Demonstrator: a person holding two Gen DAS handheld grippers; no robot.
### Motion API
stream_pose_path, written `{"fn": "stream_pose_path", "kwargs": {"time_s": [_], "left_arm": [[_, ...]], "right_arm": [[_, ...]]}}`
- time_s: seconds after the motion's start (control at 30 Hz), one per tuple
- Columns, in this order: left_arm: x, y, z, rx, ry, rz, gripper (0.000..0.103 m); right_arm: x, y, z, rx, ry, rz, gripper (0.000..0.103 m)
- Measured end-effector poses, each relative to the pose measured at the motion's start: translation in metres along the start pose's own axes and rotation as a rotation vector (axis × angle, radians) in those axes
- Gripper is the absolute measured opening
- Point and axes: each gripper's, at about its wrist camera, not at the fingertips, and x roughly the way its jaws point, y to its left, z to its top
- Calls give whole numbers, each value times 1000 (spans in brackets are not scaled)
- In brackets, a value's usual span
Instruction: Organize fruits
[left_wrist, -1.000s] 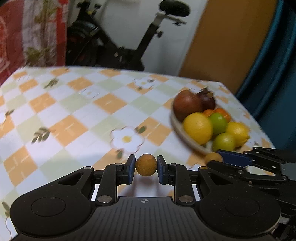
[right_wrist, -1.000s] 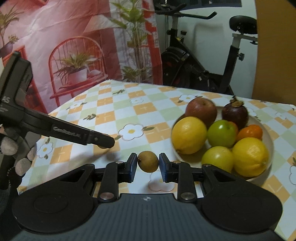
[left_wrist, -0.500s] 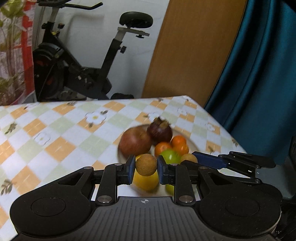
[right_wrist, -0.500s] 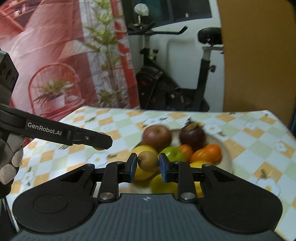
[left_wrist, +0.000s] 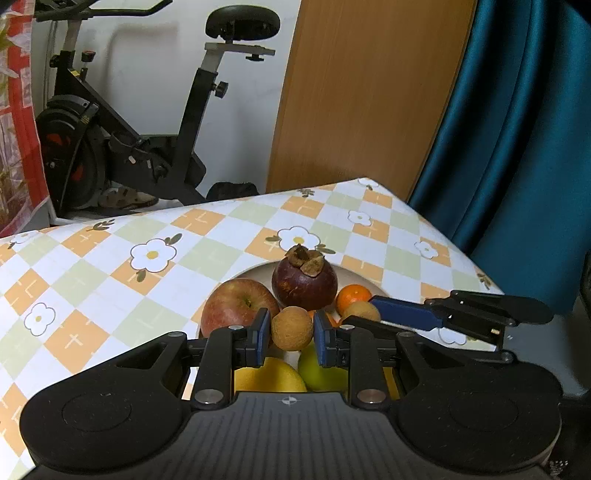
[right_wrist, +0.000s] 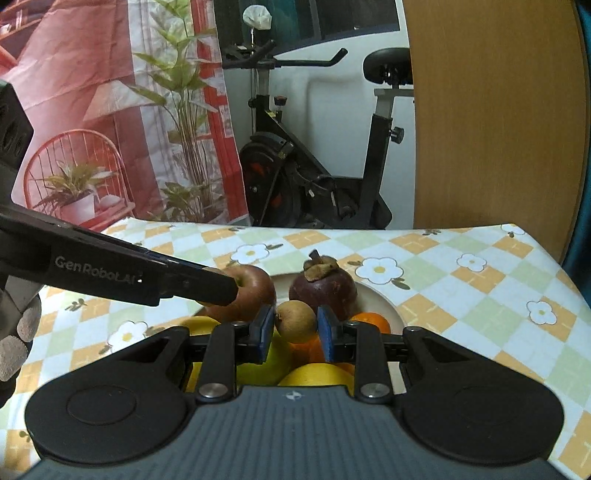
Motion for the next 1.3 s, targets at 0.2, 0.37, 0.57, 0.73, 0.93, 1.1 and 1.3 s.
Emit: {"fn": "stream_pose_path", "kwargs": {"time_s": [0.2,0.37,0.57,0.73,0.93,1.1,1.3], "left_arm": [[4,1,1,5,7,-9,26],[7,-1,0,17,17,-4,26],[4,-1,1,17,20,3,34],[-6,0,2,12,0,13,53],[-32,4,3,-14,-49,19,84],[-61,8,5,-50,-102,22,93],[-100,9,7,-57,-165,108,93]], "right_arm": [[6,-6,-1,12,8,-5,28],[7,-6,-1,19,8,-6,29],[7,-5,1,15,13,-13,29],[6,-4,3,11,11,-22,30],[-3,-1,9,6,-2,-47,49],[-17,7,16,0,-23,-75,84],[-36,16,29,21,-37,-143,103]]}}
